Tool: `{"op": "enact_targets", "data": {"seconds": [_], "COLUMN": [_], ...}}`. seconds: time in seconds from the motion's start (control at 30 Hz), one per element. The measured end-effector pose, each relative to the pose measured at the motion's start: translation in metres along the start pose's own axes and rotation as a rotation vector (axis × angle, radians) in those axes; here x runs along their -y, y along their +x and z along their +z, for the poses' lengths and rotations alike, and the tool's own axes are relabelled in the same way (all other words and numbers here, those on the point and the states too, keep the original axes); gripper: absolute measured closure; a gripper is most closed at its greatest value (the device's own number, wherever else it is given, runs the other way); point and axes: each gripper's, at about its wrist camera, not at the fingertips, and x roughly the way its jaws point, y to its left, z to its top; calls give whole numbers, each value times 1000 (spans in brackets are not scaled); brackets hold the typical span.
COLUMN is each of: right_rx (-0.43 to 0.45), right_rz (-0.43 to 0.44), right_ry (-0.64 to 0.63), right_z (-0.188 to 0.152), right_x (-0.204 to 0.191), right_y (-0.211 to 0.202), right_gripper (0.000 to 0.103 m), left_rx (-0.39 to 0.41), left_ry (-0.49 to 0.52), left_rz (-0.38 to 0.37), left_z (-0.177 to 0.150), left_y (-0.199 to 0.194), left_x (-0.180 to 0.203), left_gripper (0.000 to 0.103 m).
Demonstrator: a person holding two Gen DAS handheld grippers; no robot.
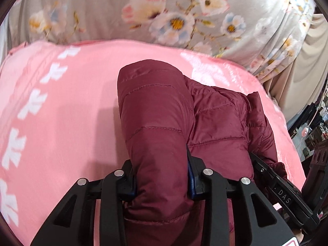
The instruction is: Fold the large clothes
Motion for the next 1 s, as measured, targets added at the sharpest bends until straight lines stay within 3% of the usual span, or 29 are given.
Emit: {"op": "enact_targets", "data": {"seconds": [0.27,0.53,0.8,1.0], "right_rx": [124,200,159,73], "right_rz": [39,107,128,126], "right_ry": [-107,-196,-248,-233], "right_z": [51,87,87,74], "right_x": [-51,-101,-133,-136], "right_y": [15,78,173,235], "right_gripper": [90,90,90,90], "left_rx": [179,337,342,303], "left_ry": [96,172,127,120], "left_rz": [23,57,43,66], "left_z": [53,104,128,121], "left_y": [-32,-31,26,71], "left_x": [-14,-76,-167,-203], "left_gripper": [71,71,71,71]}}
